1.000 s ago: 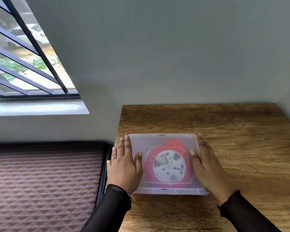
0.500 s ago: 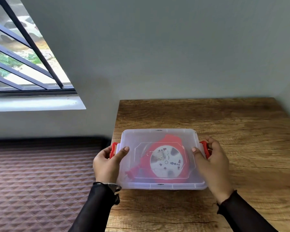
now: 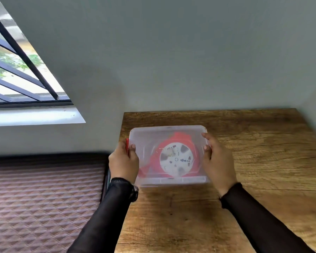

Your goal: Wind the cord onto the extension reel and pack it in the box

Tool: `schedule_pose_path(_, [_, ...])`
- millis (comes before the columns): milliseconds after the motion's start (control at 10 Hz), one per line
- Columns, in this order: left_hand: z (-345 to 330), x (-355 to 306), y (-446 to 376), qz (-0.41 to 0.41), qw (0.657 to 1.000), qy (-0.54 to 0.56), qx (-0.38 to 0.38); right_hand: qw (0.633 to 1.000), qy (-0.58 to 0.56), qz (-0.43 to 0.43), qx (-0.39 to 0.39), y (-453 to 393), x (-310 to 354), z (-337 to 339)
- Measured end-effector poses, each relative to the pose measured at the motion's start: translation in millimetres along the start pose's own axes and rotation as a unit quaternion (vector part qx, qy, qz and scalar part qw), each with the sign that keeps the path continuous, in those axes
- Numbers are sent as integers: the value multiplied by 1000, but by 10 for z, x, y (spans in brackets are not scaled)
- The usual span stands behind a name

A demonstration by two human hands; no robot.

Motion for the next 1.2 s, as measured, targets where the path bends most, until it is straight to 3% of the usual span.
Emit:
schedule_pose_path(400, [-561, -525, -1557, 7, 999, -3, 42, 999, -23, -33, 20, -1634, -5, 89])
schedule_pose_path(600, [-611, -424, -1652, 28, 999, 11, 23, 999, -26, -29, -3, -1743, -97, 33])
schedule_pose_path(700, [-573, -492, -1615, 18, 1000, -2, 13, 999, -28, -39, 23, -1756, -93, 35])
schedule_pose_path(800, [-525, -634, -1493, -86, 985, -148, -20, 993, 38, -42, 100, -1769, -76, 50])
schedule_pose_path(900, [-514, -912, -1384, -199, 931, -305, -18, 970, 209, -40, 120, -1778, -8, 214])
schedule_pose_path(1000, [-344, -1475, -1367, -263, 884, -381, -63, 955, 292, 42, 34, -1847, 317, 643])
schedule_pose_path(1100, [149, -2434, -1405, -304, 847, -402, -167, 918, 346, 163, -104, -2015, 948, 1406])
schedule_pose_path(1200, [610, -3238, -1300, -336, 825, -377, -254, 874, 385, 205, -215, -2061, 1483, 2140])
Point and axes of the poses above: each hand's wrist, its own y-axis away from the middle knuckle, its own z-axis out of the back of the hand, x = y × z, the point moved 4 cm from there along -y, towards the middle knuckle, and after that the axes turned 12 degrees about x, right-handed, at the moved point
